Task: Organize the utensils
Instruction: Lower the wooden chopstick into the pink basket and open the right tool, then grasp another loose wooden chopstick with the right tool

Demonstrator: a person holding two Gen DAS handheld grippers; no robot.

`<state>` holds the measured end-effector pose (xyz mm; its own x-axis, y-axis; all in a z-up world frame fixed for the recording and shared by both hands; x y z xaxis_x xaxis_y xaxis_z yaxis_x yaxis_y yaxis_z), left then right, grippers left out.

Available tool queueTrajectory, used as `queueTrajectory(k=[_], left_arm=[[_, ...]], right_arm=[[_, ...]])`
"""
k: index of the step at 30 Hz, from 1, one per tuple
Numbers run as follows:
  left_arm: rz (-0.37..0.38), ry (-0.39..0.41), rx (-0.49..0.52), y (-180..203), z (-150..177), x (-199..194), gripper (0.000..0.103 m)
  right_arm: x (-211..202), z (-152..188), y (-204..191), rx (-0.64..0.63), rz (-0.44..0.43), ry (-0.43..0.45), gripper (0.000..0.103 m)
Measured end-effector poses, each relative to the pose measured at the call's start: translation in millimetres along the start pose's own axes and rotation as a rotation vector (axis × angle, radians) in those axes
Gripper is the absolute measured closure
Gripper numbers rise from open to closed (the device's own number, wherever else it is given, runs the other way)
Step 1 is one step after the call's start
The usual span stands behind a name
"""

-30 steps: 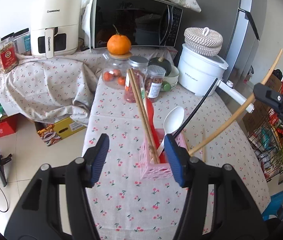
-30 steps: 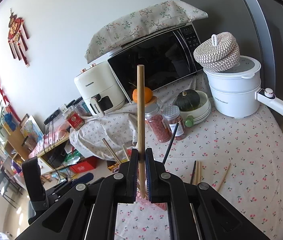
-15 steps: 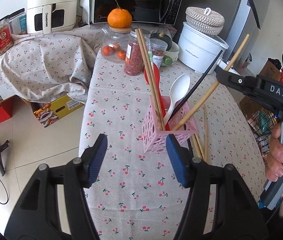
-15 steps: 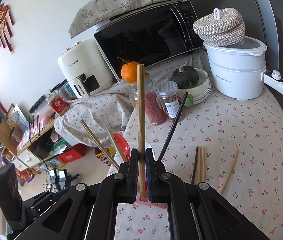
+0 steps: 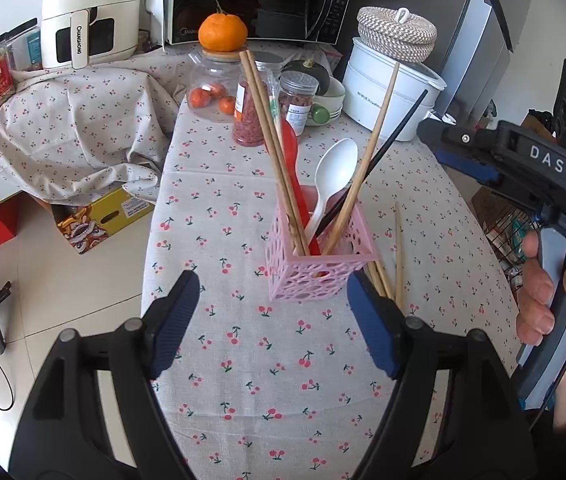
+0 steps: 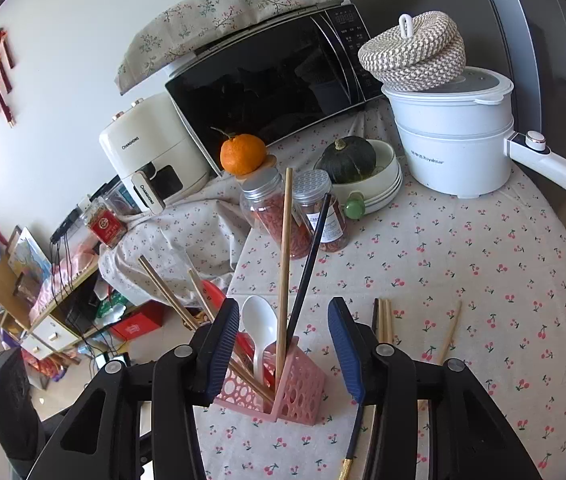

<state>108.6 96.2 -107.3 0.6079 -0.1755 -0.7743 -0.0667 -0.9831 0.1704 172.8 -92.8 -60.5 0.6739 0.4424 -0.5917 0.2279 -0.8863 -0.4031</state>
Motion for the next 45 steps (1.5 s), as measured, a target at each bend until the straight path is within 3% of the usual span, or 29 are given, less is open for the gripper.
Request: queueTrajectory(k=[8, 15, 25, 36, 39, 42, 45], left_arm=[[0.024, -0.045, 0.016, 18.8, 5.1, 8.5, 0.018], [0.018, -0.105, 0.053, 37.5, 15.6, 23.0, 0.005], [-0.004, -0.098, 0.048, 45.9, 19.0, 33.3, 0.001], [-0.002, -0.068, 0.012, 44.9, 20.6, 37.2, 0.0], [0.005, -0.057, 0.035, 52.0, 22.1, 36.1, 0.0], [0.028, -0.051, 0.079, 64.5, 25.7, 35.4, 0.0], [0.034, -0.063, 0.125, 77.2, 29.8, 36.1, 0.0]], right_arm=[[-26.5, -0.4, 15.8, -0.043, 0.042, 0.005, 0.035], [-23.7, 14.2, 54.5, -0.043, 0.146, -0.081, 0.03], [24.8, 51.2, 112.2, 0.026, 0.296, -0.31, 0.03], [84.6, 64.6, 143.3, 0.058, 0.399, -0.416, 0.03], [93.0, 65.6, 145.4, 0.047, 0.419, -0.423, 0.035], [96.9, 67.7, 141.4, -0.038, 0.478, -0.452, 0.051], [93.7, 68.3, 143.3, -0.056, 0.474, -0.466, 0.07]])
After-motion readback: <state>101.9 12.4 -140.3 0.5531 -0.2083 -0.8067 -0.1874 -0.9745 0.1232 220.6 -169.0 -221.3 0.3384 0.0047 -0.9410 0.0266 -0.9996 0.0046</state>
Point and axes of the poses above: each gripper's, at about its wrist camera, not at the fingertips, and x roughly the way its jaws point, y to its right, z to its underside, the point moved 4 cm from there along x, roughly the way its jaws point, and after that the axes turned 1 degree about -z, right-handed, at the moved point
